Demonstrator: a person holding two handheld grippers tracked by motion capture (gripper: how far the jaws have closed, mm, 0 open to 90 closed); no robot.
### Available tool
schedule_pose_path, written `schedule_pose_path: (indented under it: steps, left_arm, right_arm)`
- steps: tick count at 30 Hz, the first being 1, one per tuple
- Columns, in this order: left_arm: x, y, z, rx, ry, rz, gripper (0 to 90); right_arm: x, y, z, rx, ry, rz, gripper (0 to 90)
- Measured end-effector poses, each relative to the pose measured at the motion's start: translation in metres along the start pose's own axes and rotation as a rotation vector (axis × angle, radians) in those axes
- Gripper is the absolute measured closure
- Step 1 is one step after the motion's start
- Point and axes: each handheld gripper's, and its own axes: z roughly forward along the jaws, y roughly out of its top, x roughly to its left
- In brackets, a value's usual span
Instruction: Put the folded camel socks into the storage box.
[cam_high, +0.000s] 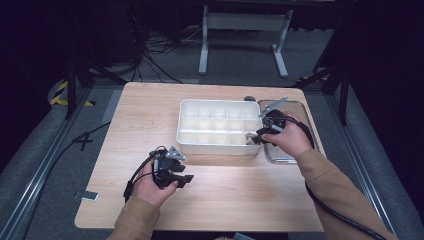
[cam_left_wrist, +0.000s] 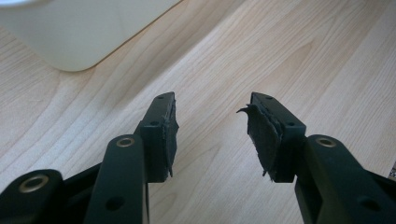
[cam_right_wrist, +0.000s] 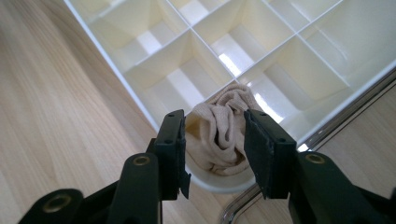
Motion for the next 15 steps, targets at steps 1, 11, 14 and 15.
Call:
schedule_pose_path:
  steps: [1, 11, 14, 15]
  left_arm:
    - [0.0, 0.001, -0.001, 0.007, 0.002, 0.003, 52.6]
    - [0.001, 0.005, -0.006, -0.033, 0.006, 0.015, 52.2]
    - [0.002, 0.005, -0.007, -0.037, 0.004, 0.017, 52.1]
    - [0.002, 0.005, -0.009, -0.041, 0.004, 0.018, 52.1]
  right_arm:
    - [0.001, -0.003, -0.004, -0.014, 0.007, 0.006, 58.3]
    - [0.011, -0.031, -0.04, -0.185, 0.016, 0.011, 55.5]
    - [0.014, -0.039, -0.048, -0.236, 0.011, 0.006, 55.0]
    - [0.015, -0.042, -0.051, -0.262, 0.009, 0.0, 54.4]
